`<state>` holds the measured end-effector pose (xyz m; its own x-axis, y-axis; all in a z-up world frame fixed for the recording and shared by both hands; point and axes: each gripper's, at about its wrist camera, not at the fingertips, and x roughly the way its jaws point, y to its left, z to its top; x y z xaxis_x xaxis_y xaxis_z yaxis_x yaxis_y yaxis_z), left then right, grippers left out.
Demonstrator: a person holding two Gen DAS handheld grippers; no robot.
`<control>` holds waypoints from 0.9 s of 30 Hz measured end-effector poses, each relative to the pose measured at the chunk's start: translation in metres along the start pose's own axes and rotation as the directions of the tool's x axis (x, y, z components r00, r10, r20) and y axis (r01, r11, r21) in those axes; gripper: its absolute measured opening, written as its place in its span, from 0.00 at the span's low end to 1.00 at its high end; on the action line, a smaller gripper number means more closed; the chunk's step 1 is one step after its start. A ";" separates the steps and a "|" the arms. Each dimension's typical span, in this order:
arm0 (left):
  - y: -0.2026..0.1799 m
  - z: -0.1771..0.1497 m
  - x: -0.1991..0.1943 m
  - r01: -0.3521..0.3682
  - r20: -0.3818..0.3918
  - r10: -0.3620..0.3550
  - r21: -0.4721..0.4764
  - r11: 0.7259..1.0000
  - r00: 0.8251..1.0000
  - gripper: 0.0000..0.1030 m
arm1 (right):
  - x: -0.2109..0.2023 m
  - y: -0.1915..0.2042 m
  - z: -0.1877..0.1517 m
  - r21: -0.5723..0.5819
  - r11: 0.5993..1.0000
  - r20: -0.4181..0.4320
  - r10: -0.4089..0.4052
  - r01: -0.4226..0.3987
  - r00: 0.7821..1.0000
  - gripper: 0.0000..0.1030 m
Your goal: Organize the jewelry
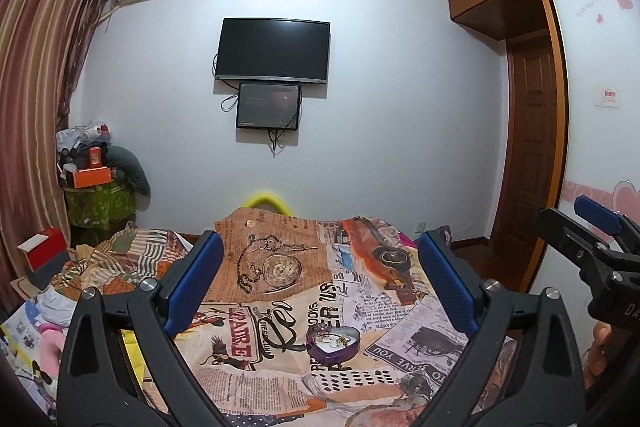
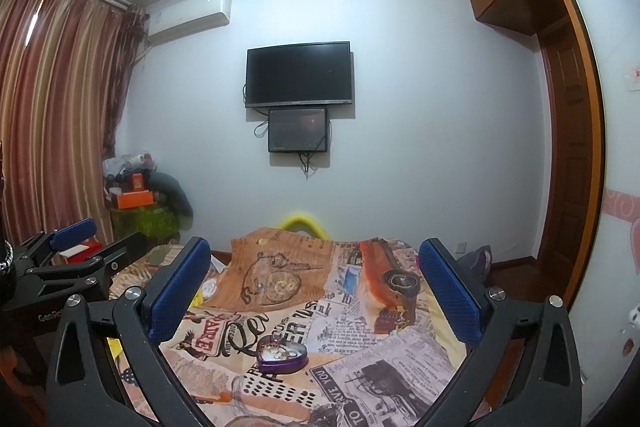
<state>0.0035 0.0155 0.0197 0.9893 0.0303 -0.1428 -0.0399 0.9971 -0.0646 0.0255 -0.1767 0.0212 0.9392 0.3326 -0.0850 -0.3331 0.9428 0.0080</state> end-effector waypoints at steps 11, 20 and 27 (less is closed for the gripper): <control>-0.002 -0.004 0.006 0.009 -0.025 -0.009 -0.002 1.000 1.000 0.95 | 0.002 -0.002 -0.004 0.001 1.000 -0.034 0.001 -0.001 0.999 1.00; -0.003 -0.006 0.010 0.010 -0.037 -0.010 -0.004 1.000 0.999 0.96 | 0.003 -0.005 -0.002 0.007 1.000 -0.048 0.003 -0.003 0.999 1.00; -0.003 -0.007 0.012 0.010 -0.044 -0.011 -0.002 1.000 0.999 0.96 | 0.004 -0.007 0.000 0.012 1.000 -0.056 0.004 -0.003 0.998 1.00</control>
<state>0.0149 0.0121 0.0114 0.9826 0.0167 -0.1852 -0.0298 0.9972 -0.0680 0.0312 -0.1816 0.0204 0.9318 0.3347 -0.1406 -0.3353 0.9419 0.0205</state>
